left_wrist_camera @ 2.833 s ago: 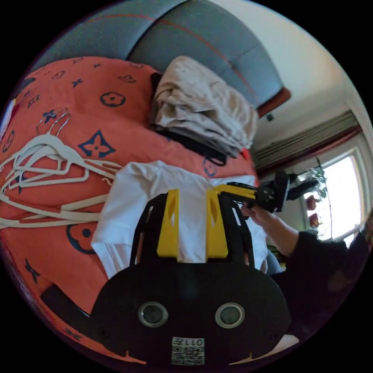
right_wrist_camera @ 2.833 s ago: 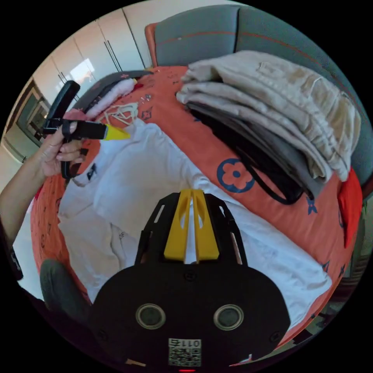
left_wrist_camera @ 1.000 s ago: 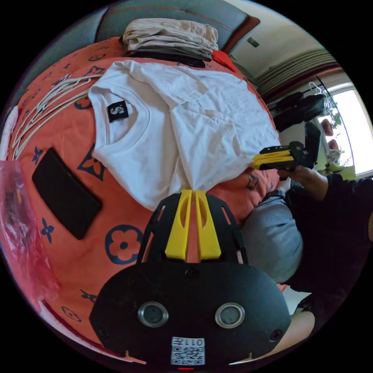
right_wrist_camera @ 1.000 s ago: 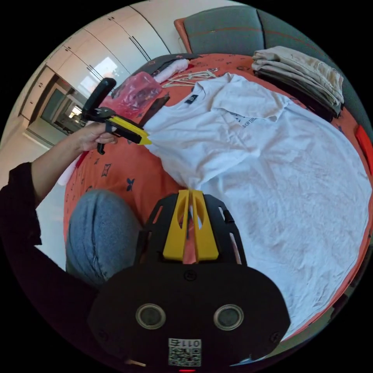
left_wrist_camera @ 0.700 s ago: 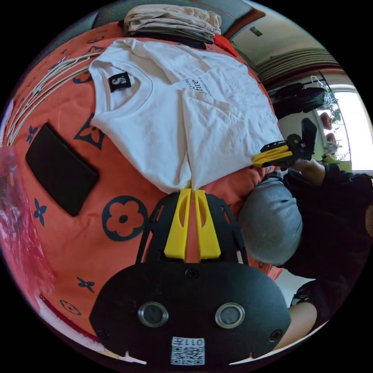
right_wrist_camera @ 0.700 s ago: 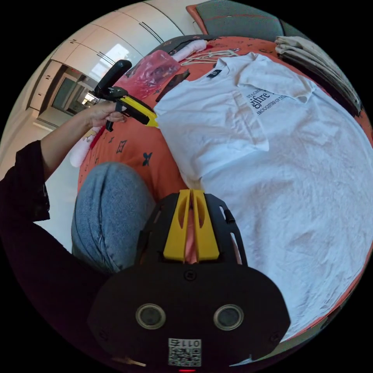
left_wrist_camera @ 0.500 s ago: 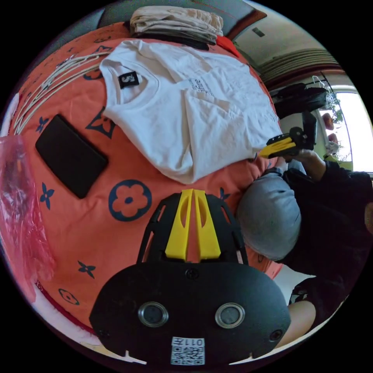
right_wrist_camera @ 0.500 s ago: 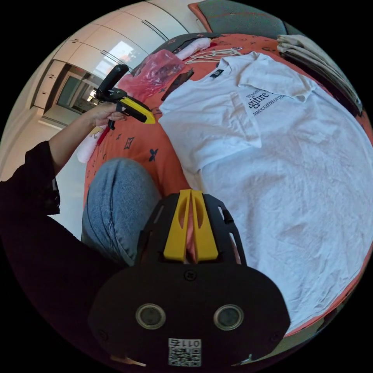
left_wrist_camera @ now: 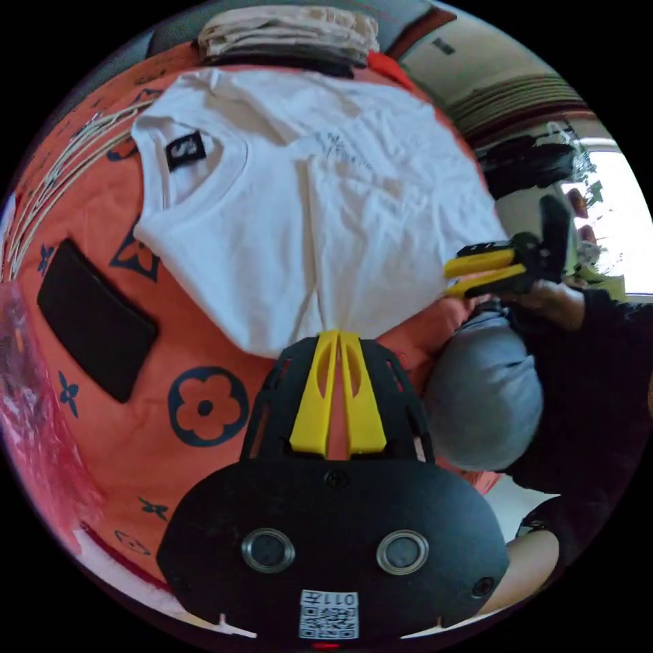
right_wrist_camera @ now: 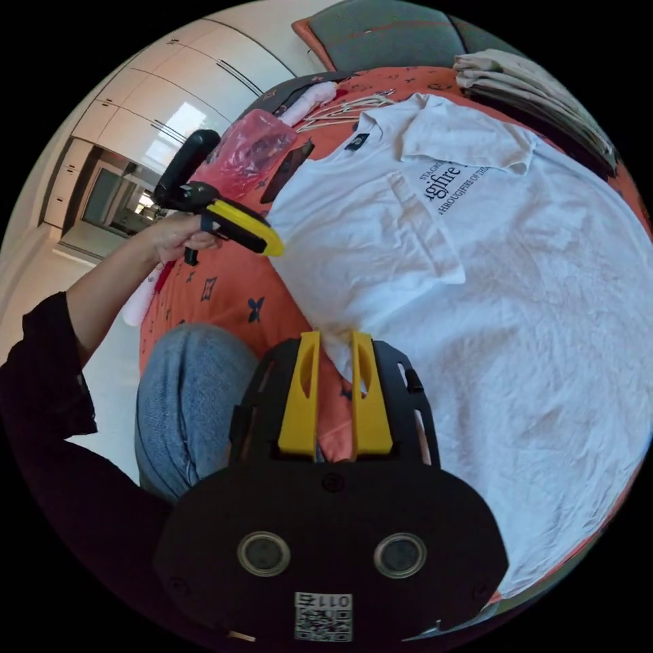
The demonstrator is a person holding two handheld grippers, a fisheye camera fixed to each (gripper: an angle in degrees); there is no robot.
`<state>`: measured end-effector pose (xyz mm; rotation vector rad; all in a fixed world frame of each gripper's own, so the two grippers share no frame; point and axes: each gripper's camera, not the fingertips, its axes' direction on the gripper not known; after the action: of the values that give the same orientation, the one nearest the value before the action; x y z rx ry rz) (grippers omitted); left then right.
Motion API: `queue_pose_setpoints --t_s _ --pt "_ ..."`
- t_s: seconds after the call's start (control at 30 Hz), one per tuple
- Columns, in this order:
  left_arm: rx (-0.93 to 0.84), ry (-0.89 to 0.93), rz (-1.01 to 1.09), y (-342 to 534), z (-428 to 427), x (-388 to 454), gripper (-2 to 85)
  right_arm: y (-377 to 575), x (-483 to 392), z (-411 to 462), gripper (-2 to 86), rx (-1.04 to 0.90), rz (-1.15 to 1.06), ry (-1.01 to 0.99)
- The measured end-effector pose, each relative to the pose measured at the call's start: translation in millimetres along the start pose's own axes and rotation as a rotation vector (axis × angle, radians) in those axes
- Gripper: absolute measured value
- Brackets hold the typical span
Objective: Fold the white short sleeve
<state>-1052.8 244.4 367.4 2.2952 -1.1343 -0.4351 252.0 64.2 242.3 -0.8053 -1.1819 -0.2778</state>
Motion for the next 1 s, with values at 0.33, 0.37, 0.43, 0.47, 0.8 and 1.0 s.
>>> queue_pose_setpoints --t_s 0.33,0.37,0.43,0.47,0.8,1.0 --pt "0.332 0.409 -0.044 9.6 15.1 -9.4 2.4 9.6 65.2 -109.8 0.5 0.095 0.012 -0.041" --pt "0.367 0.407 -0.033 7.2 11.9 -7.6 2.7 9.6 72.3 -121.0 0.4 0.121 0.026 -0.02" --pt "0.492 0.4 0.008 -13.0 4.7 1.8 3.9 5.7 101.5 -157.6 0.3 0.154 0.076 0.019" --pt "0.509 0.399 0.015 -20.4 5.1 5.1 4.2 5.8 107.9 -165.2 0.4 0.155 0.097 0.041" --pt "0.366 0.142 0.481 -166.4 149.8 238.0 15.9 86.6 186.0 -286.4 5.1 0.172 0.26 0.533" --pt "0.327 0.007 0.583 -209.3 270.6 387.5 15.0 106.2 273.9 -365.2 6.5 0.187 0.405 0.275"
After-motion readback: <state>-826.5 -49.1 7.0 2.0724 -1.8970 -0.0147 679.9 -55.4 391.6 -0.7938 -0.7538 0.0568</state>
